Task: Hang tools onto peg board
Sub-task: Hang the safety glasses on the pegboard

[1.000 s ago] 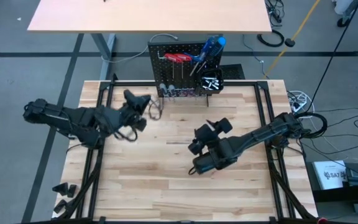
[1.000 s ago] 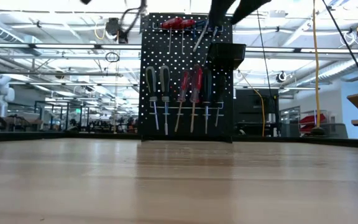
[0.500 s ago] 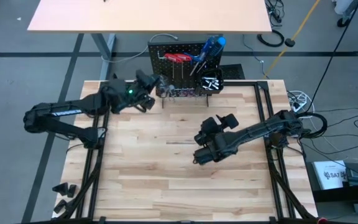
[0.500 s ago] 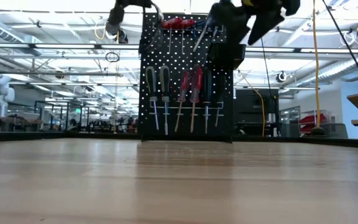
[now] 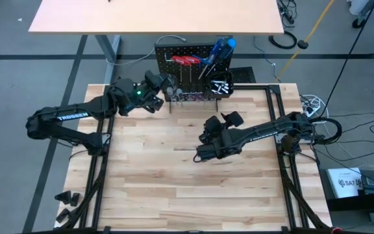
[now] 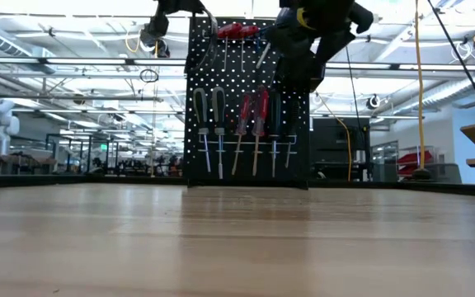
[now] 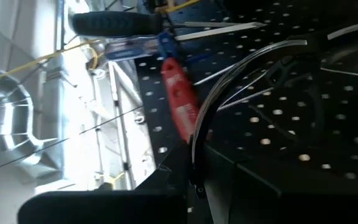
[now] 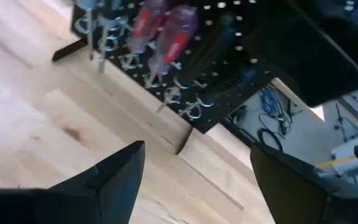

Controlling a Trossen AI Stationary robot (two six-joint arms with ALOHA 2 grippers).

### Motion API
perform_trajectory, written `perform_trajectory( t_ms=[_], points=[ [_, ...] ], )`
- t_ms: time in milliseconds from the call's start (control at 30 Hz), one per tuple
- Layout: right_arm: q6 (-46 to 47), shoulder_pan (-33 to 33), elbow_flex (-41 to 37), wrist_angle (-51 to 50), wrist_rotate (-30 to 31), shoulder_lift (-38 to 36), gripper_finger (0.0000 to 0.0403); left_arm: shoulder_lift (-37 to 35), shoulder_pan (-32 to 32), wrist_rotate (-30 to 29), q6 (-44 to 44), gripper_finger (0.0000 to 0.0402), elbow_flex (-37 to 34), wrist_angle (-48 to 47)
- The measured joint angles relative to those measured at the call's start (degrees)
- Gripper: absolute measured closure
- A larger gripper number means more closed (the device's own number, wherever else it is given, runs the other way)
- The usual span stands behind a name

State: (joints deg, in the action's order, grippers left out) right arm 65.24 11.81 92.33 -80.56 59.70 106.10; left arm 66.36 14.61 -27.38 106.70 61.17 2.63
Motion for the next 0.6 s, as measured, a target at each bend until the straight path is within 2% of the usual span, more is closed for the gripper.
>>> perform_trajectory(
  t_ms=[233,400,467,600],
  points=[
    [-7.62,0.56,3.22,1.11,-7.18,0.02,0.0117,-0.06,-4.18,-0.76,-2.31,0.0375,0.00,1.18],
    [-11.37,3.21,5.53,0.80,-6.74,0.02,0.0117,-0.68,-6.53,-1.31,-2.76,0.0375,-0.03,1.32],
    [-12.77,4.88,5.86,0.68,-2.98,0.02,0.0117,-1.87,-7.15,-1.56,-4.00,0.0375,-0.04,1.34],
    [-13.66,8.00,5.86,2.61,9.42,0.02,0.0117,-5.23,-7.62,-2.14,-13.12,0.0375,-0.04,-0.41]
  ],
)
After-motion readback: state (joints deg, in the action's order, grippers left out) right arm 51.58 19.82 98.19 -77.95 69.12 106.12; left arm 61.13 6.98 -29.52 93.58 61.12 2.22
